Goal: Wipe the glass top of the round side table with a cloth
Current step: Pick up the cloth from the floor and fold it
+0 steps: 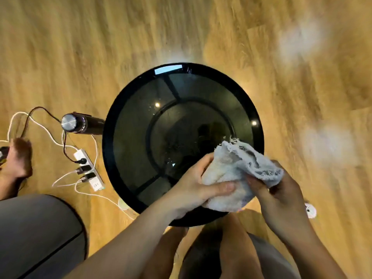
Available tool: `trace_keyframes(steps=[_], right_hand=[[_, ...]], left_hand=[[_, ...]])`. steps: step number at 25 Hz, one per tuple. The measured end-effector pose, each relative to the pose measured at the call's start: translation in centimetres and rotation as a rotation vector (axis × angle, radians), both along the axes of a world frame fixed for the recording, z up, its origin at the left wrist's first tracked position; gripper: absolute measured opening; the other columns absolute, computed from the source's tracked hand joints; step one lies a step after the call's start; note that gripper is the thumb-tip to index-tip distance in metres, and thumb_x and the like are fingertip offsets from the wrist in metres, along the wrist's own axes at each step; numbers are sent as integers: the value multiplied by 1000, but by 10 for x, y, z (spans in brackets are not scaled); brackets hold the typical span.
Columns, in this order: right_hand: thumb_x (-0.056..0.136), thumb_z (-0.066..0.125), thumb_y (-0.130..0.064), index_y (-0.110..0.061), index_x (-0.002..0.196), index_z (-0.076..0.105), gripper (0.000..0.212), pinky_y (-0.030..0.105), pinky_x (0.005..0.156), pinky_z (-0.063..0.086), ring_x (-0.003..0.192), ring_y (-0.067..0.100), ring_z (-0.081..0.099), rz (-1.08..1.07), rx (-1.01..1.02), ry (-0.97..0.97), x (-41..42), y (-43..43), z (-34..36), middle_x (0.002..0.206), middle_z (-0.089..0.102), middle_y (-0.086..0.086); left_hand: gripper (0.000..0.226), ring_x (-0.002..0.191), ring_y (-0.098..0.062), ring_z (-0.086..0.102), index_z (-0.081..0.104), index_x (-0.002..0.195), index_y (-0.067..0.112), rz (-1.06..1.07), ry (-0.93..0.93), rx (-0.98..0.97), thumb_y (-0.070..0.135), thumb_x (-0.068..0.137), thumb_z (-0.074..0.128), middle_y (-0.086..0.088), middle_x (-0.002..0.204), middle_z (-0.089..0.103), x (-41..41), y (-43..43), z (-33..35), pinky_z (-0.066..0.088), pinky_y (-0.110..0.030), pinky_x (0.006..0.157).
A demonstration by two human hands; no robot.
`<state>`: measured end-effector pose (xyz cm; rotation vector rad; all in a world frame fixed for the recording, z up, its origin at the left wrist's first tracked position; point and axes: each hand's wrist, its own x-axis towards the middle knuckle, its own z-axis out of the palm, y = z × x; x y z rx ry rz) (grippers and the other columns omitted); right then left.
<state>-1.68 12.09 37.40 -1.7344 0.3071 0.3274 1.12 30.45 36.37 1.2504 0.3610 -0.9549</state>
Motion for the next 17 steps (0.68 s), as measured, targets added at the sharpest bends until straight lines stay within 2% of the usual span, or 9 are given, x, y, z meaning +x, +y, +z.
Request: trace_keyframes(steps=[3, 4, 6, 7, 9, 11, 13, 15, 17], right_hand=[[82, 64, -61, -35, 128, 58, 54, 23, 91, 52, 118, 8, 61, -15, 269, 170, -18, 68, 4, 125, 66, -12], [78, 68, -62, -35, 129, 57, 59, 29, 91, 54, 118, 12, 62, -4, 357, 243, -23, 88, 5, 127, 66, -9], [80, 72, -49, -29, 129, 56, 56, 33, 85, 57, 114, 19, 66, 70, 479, 343, -30, 122, 7, 124, 68, -3], [82, 73, -40, -26, 129, 56, 52, 32, 81, 58, 111, 21, 67, 127, 513, 376, -32, 135, 8, 122, 69, 0], [83, 75, -33, -26, 129, 54, 51, 35, 80, 58, 110, 26, 68, 193, 534, 426, -38, 151, 9, 121, 68, 4], [77, 80, -36, -24, 130, 53, 61, 43, 82, 58, 110, 29, 67, 87, 491, 451, -43, 155, 6, 121, 68, 6], [68, 84, -45, -23, 129, 52, 72, 49, 84, 57, 110, 28, 67, -81, 413, 470, -49, 151, -4, 121, 68, 5], [71, 81, -47, -29, 127, 52, 66, 46, 80, 59, 107, 23, 69, -206, 294, 467, -51, 144, -15, 120, 67, 1], [77, 76, -39, -34, 128, 47, 59, 32, 71, 60, 102, 18, 69, -265, 127, 470, -51, 135, -27, 124, 63, -1]], left_hand=[[79, 119, -19, 63, 45, 140, 33, 283, 253, -115, 40, 71, 82, 0, 132, 65, -31, 69, -1, 55, -33, 90], [77, 121, -23, 62, 45, 142, 31, 378, 322, -139, 38, 74, 81, -4, 134, 64, -39, 88, -5, 53, -39, 95], [59, 121, -32, 61, 51, 139, 25, 473, 373, -140, 17, 84, 72, -13, 131, 65, -57, 120, -15, 47, -51, 104], [50, 118, -33, 63, 57, 132, 24, 437, 361, -86, 11, 85, 70, -14, 126, 67, -63, 129, -18, 48, -52, 102], [30, 111, -27, 66, 69, 113, 32, 217, 272, 104, 13, 90, 67, -4, 113, 73, -75, 143, -21, 55, -45, 93], [29, 113, -27, 61, 75, 104, 38, 97, 278, 193, 15, 96, 59, 5, 112, 74, -84, 149, -21, 48, -43, 96], [27, 116, -27, 60, 73, 116, 20, 117, 296, 175, 24, 99, 53, -5, 120, 71, -96, 158, -25, 50, -34, 94], [35, 104, -10, 67, 75, 105, 33, 48, 194, 25, 55, 93, 52, 9, 107, 74, -107, 165, -22, 52, -15, 79], [24, 101, -5, 68, 73, 95, 43, -135, 16, 6, 60, 82, 63, 19, 101, 72, -106, 164, -15, 52, -15, 73]])
